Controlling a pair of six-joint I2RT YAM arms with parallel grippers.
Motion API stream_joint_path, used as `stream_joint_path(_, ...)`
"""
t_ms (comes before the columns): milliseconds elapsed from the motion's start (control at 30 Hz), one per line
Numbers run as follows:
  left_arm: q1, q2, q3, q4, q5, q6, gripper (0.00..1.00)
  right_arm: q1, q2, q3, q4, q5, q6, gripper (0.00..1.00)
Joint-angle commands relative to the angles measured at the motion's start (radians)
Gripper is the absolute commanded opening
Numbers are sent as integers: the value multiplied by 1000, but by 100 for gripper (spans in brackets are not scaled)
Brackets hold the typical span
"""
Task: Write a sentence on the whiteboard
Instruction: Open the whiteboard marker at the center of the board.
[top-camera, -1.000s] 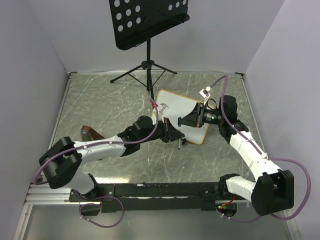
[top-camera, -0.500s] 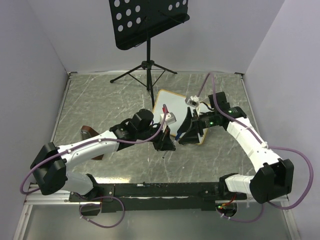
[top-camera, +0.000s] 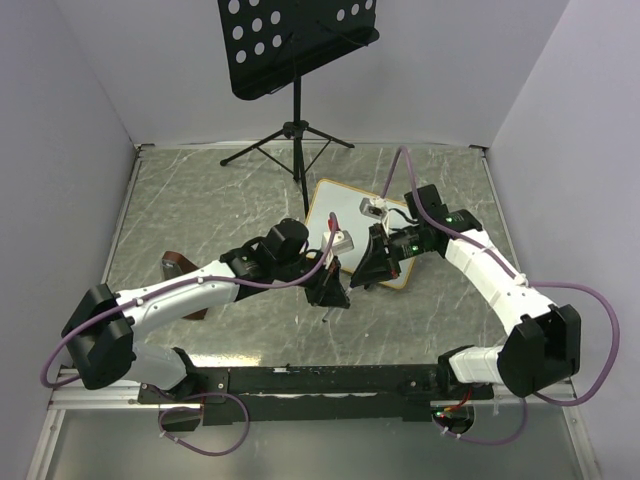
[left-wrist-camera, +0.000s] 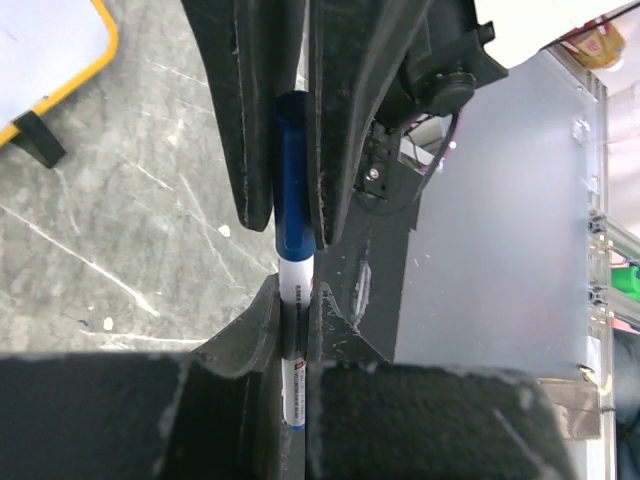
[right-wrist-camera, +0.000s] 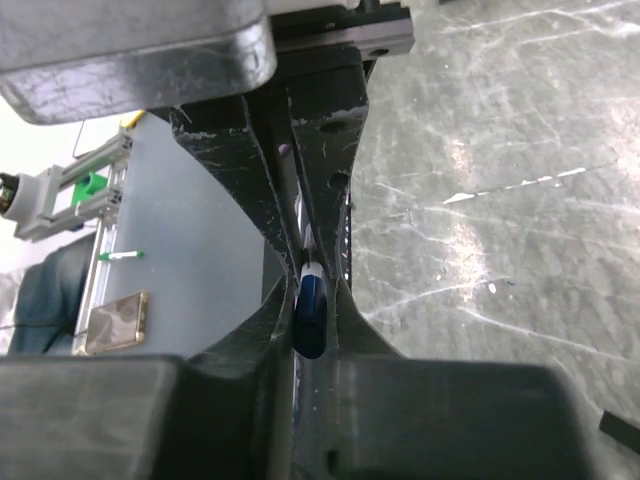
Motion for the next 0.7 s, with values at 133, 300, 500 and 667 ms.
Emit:
stream_joint_path(133,72,-104,-53,177,-14,-134,62,-17,5,90,-32,-100,-10,0)
stream_joint_path(300,236,-425,-310,546,-95,-412,97,-134,35,222,-93,-211,25,0)
stream_joint_path(500,283,-616,-495,785,-339,-646,97,-157,-36,157,548,-233,608,0)
stream_joint_path(667,283,-514,-489,1056,-280,-797,95,-145,-74,-44,1559,-180,1569,0)
